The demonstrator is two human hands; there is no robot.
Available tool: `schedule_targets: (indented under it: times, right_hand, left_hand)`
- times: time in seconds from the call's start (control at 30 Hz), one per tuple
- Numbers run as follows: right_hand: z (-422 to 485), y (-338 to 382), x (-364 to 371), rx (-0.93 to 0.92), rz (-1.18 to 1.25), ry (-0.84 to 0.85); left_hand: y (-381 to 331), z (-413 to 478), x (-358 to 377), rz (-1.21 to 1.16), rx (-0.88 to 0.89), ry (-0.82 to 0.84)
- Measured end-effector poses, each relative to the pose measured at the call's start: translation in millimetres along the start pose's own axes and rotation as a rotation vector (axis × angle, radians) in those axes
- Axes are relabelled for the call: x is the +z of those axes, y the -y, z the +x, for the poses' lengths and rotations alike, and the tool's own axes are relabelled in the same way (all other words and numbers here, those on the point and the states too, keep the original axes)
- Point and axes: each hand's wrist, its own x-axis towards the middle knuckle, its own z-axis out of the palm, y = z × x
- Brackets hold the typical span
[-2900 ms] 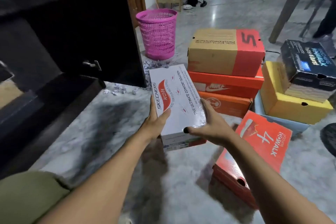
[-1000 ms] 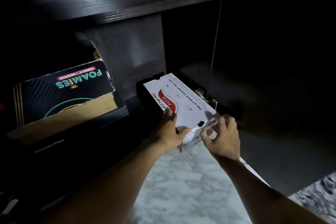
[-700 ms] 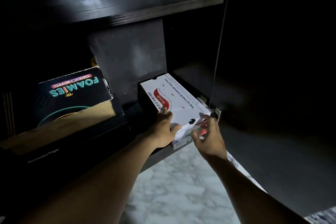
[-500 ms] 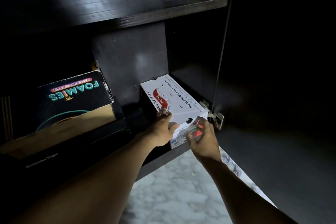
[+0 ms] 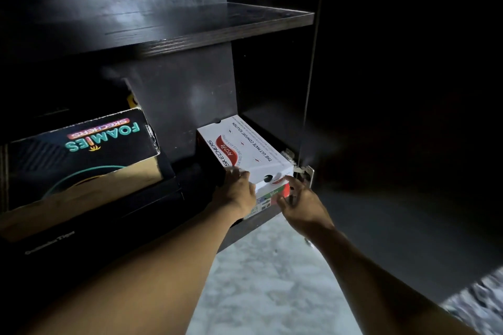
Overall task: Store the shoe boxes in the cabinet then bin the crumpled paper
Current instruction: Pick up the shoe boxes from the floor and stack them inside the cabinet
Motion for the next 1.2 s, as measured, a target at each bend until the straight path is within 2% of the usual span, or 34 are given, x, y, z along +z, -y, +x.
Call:
schedule_targets:
  times: [0.13, 0.2, 0.33, 0.5, 0.67, 0.83, 0.93, 1.07, 1.2]
  right_hand:
    - [-30, 3, -31, 0.008, -0.06, -0.019]
    - [-52, 3, -50, 0.052, -0.047, -0.033]
    - [-106, 7, -98, 0.175, 0.021, -0.142]
    - [-195, 0, -146, 0.276, -0.024, -0.411]
    - [-309, -18, -151, 0.397, 0.031, -0.553]
    - [-428, -41, -146, 0.486, -0.04, -0.608]
    - [-495, -55, -144, 0.565, -0.078, -0.671]
    - [-571, -81, -138, 0.665, -0.096, -0.749]
    - [-631, -101, -127, 0.785, -0.098, -0.826]
  left_hand:
    - [-22, -28, -9, -0.077, 0.117, -0.081]
    - [-35, -47, -12, -0.153, 0.214, -0.058]
    - [-67, -85, -12, -0.256, 0.37, 0.035]
    - [-116, -148, 6, -0.406, 0.519, 0.14]
    - [-145, -225, 33, -0.352, 0.653, 0.288]
    - [-176, -308, 57, -0.352, 0.795, 0.468]
    - [-196, -365, 81, -0.391, 0.827, 0.578]
    - [-205, -442, 124, -0.502, 0.785, 0.718]
    - [-201, -508, 165, -0.458, 0.754, 0.896]
